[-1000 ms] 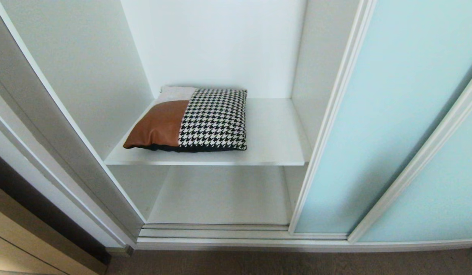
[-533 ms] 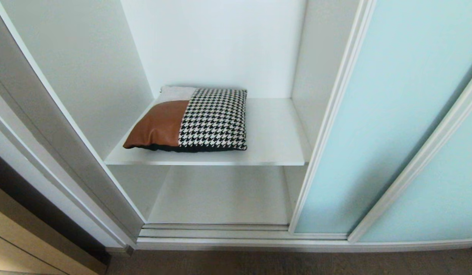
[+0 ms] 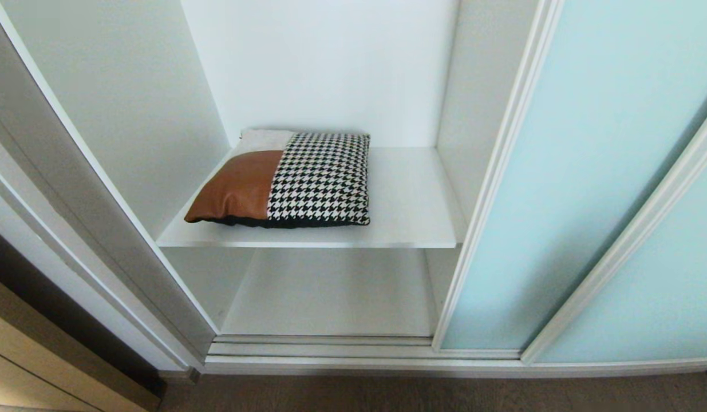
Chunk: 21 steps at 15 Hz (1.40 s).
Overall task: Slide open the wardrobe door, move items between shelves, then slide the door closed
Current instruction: Close the door
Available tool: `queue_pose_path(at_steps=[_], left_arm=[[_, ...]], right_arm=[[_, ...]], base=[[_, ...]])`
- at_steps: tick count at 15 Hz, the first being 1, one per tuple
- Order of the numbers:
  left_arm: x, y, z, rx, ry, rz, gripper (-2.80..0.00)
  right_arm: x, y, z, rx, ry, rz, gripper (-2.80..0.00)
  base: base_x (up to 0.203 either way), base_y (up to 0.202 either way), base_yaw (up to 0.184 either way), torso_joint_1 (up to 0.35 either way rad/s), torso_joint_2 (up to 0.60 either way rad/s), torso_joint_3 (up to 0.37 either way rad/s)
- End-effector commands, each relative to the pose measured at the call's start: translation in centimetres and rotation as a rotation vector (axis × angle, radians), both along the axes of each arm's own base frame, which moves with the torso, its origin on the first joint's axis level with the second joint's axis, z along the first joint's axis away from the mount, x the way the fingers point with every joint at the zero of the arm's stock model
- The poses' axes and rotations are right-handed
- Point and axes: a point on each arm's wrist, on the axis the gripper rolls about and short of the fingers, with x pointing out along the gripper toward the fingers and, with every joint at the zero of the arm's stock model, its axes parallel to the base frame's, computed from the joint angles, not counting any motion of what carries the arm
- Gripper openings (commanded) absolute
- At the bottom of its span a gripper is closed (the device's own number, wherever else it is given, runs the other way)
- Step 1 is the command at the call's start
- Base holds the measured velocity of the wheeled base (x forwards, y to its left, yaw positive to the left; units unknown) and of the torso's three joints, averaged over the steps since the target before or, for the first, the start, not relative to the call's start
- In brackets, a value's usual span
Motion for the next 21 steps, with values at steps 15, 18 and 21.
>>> queue_pose_path(at_steps=[15, 18, 21], left_arm=[[0.02, 0.0, -0.04, 0.0, 0.003, 0.001, -2.8], [0.02, 0.0, -0.04, 0.0, 0.003, 0.0, -2.8], [0.02, 0.0, -0.04, 0.0, 0.003, 0.0, -2.8]], right_arm=[[0.0, 0.0, 0.0, 0.0, 0.0, 0.0, -2.8], [0.01, 0.0, -0.04, 0.0, 0.001, 0.0, -2.8], [0.0, 0.0, 0.0, 0.0, 0.0, 0.0, -2.8]], base=[[0.0, 0.0, 0.0, 0.0, 0.0, 0.0], [0.0, 0.0, 0.0, 0.0, 0.0, 0.0], [0.0, 0.0, 0.0, 0.0, 0.0, 0.0]])
